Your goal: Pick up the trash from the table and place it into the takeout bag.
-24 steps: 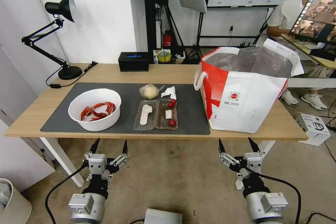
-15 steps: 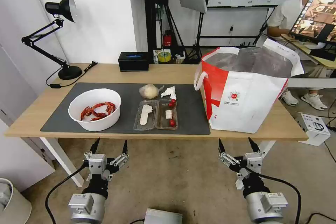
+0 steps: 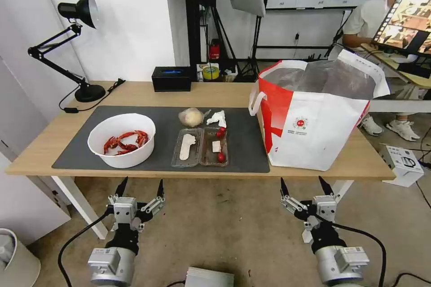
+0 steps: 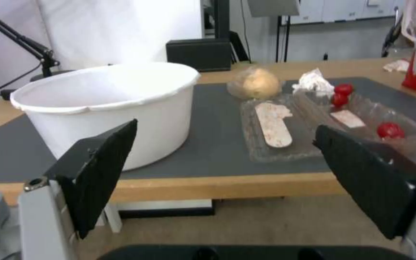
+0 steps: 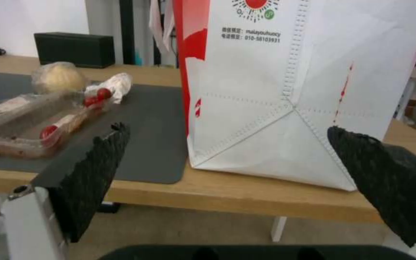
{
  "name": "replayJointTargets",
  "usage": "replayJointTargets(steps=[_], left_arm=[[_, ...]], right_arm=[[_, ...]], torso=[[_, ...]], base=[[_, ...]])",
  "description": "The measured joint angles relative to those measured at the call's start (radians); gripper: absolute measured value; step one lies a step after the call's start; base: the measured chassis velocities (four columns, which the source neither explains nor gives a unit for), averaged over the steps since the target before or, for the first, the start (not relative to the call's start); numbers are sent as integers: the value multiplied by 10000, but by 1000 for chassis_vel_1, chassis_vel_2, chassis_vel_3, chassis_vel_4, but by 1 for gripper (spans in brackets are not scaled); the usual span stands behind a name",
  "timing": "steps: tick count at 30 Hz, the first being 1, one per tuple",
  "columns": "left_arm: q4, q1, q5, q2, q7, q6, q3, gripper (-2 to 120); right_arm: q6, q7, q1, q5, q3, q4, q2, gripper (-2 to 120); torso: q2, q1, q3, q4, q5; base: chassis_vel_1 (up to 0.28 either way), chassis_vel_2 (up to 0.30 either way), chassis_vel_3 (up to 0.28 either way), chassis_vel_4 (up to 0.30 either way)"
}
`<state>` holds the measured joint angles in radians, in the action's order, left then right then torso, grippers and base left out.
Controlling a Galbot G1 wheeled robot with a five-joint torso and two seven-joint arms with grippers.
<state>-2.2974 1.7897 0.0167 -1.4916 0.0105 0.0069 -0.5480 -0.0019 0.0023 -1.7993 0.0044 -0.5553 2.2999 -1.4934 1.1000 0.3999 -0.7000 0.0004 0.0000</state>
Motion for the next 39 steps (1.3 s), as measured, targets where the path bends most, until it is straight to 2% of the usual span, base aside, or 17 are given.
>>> replayJointTargets(steps=[2, 3, 5, 6, 7, 10, 11, 14, 29, 39], left_arm=[[198, -477, 684, 383, 524, 339, 108, 100], [198, -477, 684, 383, 524, 339, 108, 100], [433, -990, 1435, 796, 1108, 705, 237, 100], [433, -990, 1435, 796, 1108, 705, 237, 100], [587, -1365, 1988, 1100, 1526, 964, 325, 100], [929, -2145, 3134, 1737, 2388, 1520, 511, 100], [929, -2145, 3134, 1737, 2388, 1520, 511, 100], [952, -2330, 3426, 1902, 2157, 1472, 555, 100], [936, -2262, 3417, 2033, 1864, 1340, 622, 100], [1008, -2985, 5205, 2444, 2058, 1750, 1724, 100]], right_arm=[[-189, 168, 49, 354, -330, 0, 435, 100], [-189, 168, 49, 354, -330, 0, 435, 100], [-330, 311, 98, 641, -663, -4, 974, 100], [-330, 311, 98, 641, -663, -4, 974, 100], [-422, 405, 130, 877, -865, -17, 1236, 100], [-772, 831, 303, 1796, -1701, -88, 2212, 100], [-772, 831, 303, 1796, -1701, -88, 2212, 100], [-1031, 1157, 433, 2552, -2411, -124, 3006, 100], [-1039, 1188, 409, 2639, -2479, -121, 2952, 100], [-980, 1118, 419, 2608, -2408, -192, 2893, 100]], torso=[[0, 0, 0, -3, 0], [0, 0, 0, -3, 0], [-1, 2, -1, -2, -6], [-1, 2, -1, -2, -6], [0, 1, -1, -6, 6], [0, 1, -1, -6, 1], [0, 1, -1, -6, 1], [-1, 3, -2, -2, 0], [0, 2, 0, -3, 1], [0, 1, -1, -4, 0]], base=[[0, 0, 0, 0], [0, 0, 0, 0], [0, 0, 0, 0], [0, 0, 0, 0], [0, 0, 0, 0], [0, 0, 0, 0], [0, 0, 0, 0], [0, 0, 0, 0], [0, 0, 0, 0], [0, 0, 0, 0]])
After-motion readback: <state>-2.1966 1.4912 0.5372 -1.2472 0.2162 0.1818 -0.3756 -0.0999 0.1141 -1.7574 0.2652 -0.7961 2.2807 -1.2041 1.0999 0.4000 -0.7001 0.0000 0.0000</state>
